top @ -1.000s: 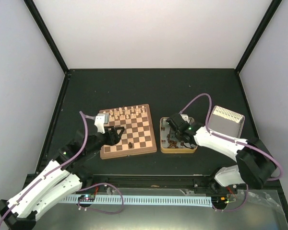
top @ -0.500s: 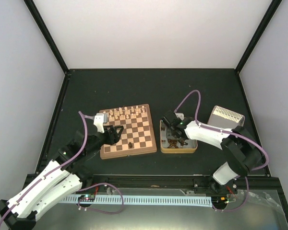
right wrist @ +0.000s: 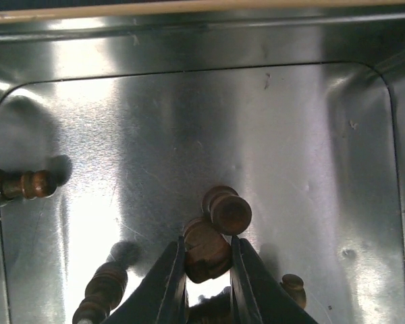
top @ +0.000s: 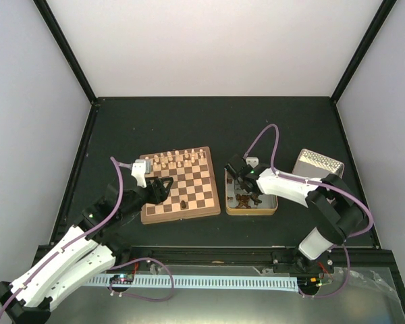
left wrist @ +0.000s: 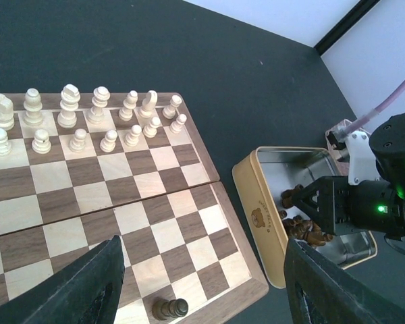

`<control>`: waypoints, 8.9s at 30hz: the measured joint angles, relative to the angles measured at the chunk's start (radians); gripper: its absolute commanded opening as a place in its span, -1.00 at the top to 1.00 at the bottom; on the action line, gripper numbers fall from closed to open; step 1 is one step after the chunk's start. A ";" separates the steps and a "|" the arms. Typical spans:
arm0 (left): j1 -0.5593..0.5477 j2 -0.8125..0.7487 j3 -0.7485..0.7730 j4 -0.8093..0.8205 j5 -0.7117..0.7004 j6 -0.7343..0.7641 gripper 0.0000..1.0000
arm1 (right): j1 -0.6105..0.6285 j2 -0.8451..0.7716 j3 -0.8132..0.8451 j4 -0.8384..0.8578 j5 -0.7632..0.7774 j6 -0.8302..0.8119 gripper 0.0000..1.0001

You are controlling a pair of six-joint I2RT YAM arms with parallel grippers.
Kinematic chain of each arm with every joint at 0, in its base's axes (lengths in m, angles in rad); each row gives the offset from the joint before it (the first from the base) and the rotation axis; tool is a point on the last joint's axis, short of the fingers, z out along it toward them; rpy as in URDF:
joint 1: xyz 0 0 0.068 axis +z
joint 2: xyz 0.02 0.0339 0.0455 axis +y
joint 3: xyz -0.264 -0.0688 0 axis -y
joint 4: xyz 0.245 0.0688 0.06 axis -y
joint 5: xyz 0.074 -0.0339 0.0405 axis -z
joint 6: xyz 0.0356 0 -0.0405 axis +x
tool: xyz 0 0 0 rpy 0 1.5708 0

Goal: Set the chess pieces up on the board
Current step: Pick up the chess piece from the storage box, then place the chess piece on the chessboard, then pick up the chess piece from the storage box, then place the chess piece on the chessboard, then pick up the chess piece from the storage box.

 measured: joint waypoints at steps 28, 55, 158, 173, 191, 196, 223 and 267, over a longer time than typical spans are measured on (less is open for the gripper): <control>0.054 0.046 -0.007 -0.055 -0.037 -0.087 -0.34 | 0.204 -0.186 0.124 0.000 -0.058 -0.096 0.85; 0.203 0.006 -0.079 -0.078 0.072 -0.144 -0.34 | 0.461 0.159 0.236 0.027 -0.011 -0.137 0.65; 0.223 0.072 -0.043 -0.080 0.180 -0.039 -0.39 | -0.094 -0.022 -0.054 0.125 -0.023 -0.081 0.91; 0.223 0.051 -0.043 -0.085 0.163 -0.047 -0.39 | 0.080 -0.249 0.024 0.019 -0.032 -0.068 0.89; 0.223 -0.145 -0.043 -0.185 -0.019 -0.108 -0.39 | 0.337 -0.053 0.234 -0.021 -0.054 -0.037 0.88; 0.223 -0.144 -0.043 -0.188 -0.023 -0.108 -0.39 | 0.337 -0.016 0.234 -0.039 -0.056 -0.026 0.88; 0.223 -0.115 -0.043 -0.185 -0.018 -0.108 -0.39 | 0.338 0.100 0.206 -0.032 -0.163 -0.024 0.76; 0.223 -0.069 -0.043 -0.131 0.103 -0.083 -0.41 | 0.089 -0.244 -0.122 0.003 -0.103 0.001 0.33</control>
